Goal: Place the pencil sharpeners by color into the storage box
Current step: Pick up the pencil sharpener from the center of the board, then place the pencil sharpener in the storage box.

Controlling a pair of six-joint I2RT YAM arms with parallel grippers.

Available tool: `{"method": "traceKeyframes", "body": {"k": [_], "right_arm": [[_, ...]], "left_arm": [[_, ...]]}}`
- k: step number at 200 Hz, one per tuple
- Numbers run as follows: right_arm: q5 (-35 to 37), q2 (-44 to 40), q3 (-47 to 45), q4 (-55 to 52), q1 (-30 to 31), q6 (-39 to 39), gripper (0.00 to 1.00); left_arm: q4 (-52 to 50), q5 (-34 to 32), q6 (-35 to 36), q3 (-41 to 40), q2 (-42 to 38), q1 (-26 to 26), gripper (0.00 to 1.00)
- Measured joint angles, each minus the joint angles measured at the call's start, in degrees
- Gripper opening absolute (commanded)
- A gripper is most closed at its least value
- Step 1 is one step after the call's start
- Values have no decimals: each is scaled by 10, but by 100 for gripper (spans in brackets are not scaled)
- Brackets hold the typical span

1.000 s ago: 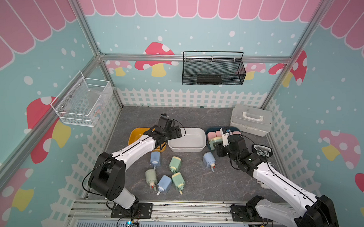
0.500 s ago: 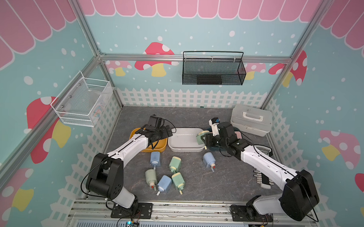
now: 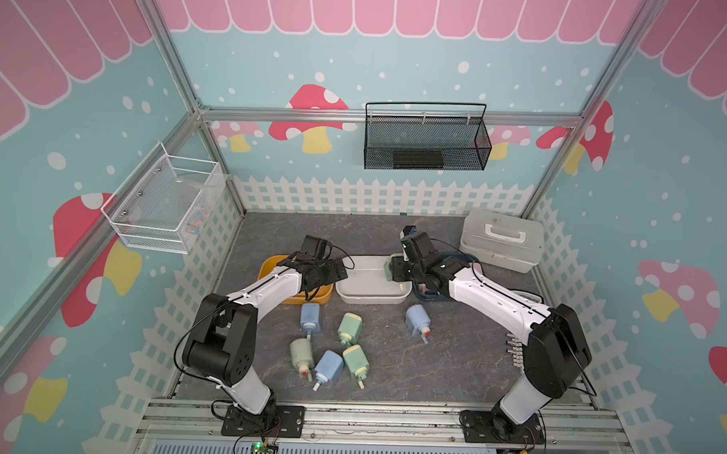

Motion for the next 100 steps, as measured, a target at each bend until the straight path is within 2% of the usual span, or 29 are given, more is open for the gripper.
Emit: {"method": "traceKeyframes", "body": {"k": [41, 100], "right_arm": [[45, 55, 35, -25, 9, 5, 0], [73, 108, 67, -52, 9, 4, 0]], "left_arm": [[7, 32, -15, 0, 14, 0, 99], [18, 61, -25, 25, 43, -14, 99]]}}
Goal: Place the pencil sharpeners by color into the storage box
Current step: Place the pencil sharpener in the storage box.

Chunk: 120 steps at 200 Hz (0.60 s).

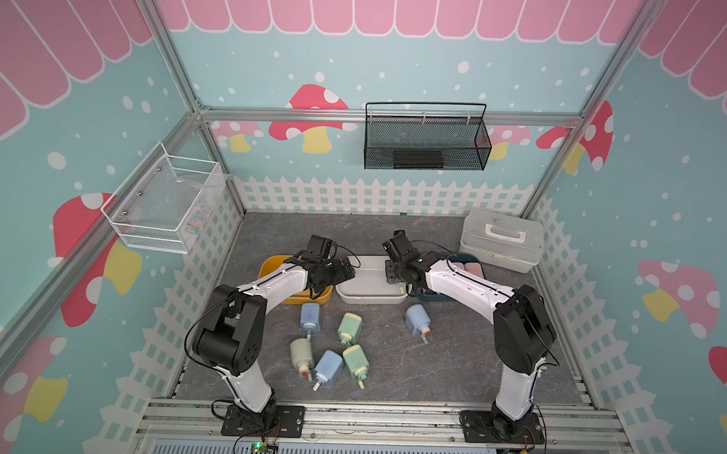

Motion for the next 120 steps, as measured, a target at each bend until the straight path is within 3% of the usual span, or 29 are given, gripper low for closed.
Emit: {"method": "traceKeyframes", "body": {"k": [102, 120], "right_arm": [[25, 43, 26, -33, 0, -2, 0], [27, 47, 31, -38, 0, -2, 8]], "left_arm": [[1, 2, -4, 21, 20, -12, 99], [0, 1, -4, 28, 27, -12, 99]]}}
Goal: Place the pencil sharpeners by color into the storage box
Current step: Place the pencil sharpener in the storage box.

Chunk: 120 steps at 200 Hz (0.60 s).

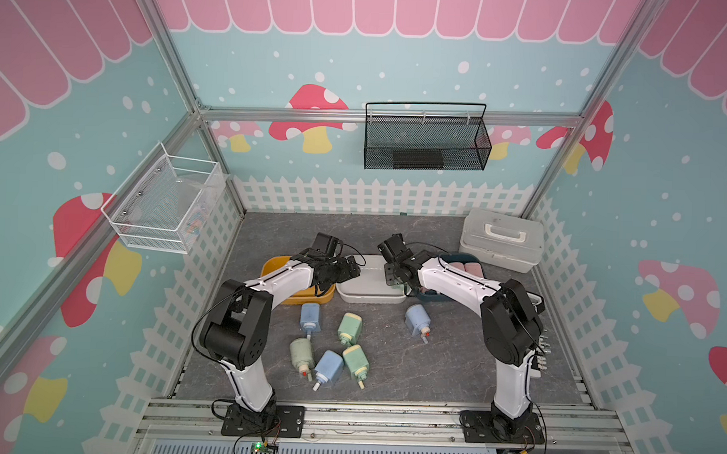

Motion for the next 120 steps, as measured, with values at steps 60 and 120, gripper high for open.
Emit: {"method": "traceKeyframes", "body": {"k": [60, 120], "right_arm": [[13, 30, 31, -29, 0, 17, 23], [14, 50, 58, -62, 0, 32, 37]], "left_arm": [[-1, 0, 3, 3, 4, -1, 99], [-12, -2, 20, 3, 4, -3, 99]]}}
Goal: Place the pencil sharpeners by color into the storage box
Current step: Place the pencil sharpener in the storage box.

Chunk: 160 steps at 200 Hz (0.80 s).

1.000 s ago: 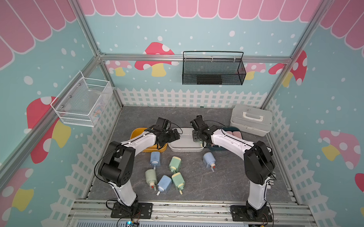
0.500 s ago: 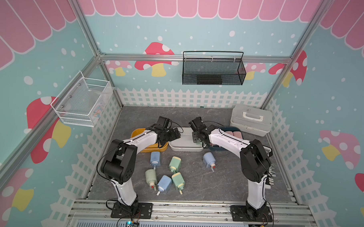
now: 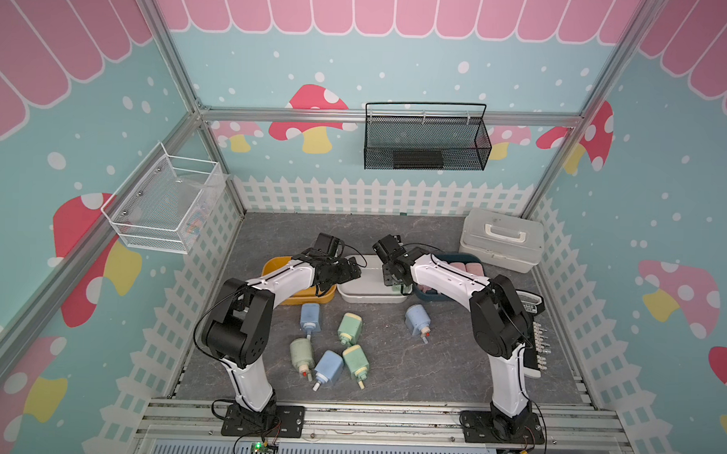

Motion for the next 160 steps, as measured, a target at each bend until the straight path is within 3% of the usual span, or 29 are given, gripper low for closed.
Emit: {"method": "traceKeyframes", "body": {"k": [101, 160], "right_arm": [[13, 12, 21, -36, 0, 7, 52], [20, 14, 23, -44, -2, 3, 74]], "left_arm": [[-7, -2, 12, 0, 0, 0, 99], [-8, -2, 13, 0, 0, -2, 99]]}}
